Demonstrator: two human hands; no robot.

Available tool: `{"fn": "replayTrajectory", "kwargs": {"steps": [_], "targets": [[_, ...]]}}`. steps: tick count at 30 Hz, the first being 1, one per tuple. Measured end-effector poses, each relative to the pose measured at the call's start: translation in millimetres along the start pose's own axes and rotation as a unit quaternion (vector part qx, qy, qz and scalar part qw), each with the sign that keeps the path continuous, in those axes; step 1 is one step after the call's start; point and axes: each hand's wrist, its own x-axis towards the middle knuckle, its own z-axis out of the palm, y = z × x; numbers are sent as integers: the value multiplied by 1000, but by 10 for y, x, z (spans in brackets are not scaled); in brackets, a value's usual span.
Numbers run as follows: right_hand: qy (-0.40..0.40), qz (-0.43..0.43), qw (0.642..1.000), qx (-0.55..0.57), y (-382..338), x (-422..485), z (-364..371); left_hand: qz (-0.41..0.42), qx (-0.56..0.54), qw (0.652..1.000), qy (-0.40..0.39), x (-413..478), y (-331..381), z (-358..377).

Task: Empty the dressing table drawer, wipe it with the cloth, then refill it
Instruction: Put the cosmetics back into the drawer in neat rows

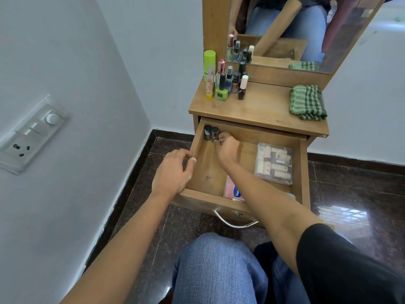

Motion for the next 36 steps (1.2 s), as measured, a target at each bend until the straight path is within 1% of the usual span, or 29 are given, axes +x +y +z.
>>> {"fn": "replayTrajectory", "kwargs": {"steps": [8,16,18,21,23,25,26,28,30,32,36], "targets": [[2,34,999,0,-40,13,5,-4,2,1000,-1,-1,3,-4],[-7,29,999,-18,-107,-61,-215,0,0,1000,2,-10,11,-8],[-10,-7,999,-30,-120,-115,-381,1,-2,1000,3,-10,16,-12],[-12,-99,993,-60,-192,-163,-670,2,0,1000,3,-12,16,-15],[20,-169,984,-46,-323,-123,-851,3,1,1000,2,-10,17,-18],[74,-198,977,-13,-505,11,-992,3,0,1000,3,-7,23,-21],[99,-190,977,0,-595,112,-1041,2,0,1000,4,-8,24,-22],[134,-144,980,15,-740,319,-1100,-1,0,1000,3,-18,29,-21],[128,-84,988,19,-809,479,-1095,-1,0,1000,2,-28,34,-25],[109,-46,993,6,-831,551,-1045,0,1,1000,-1,-26,33,-30],[117,-30,992,-26,-857,596,-945,1,-2,1000,-1,-15,29,-31]]}}
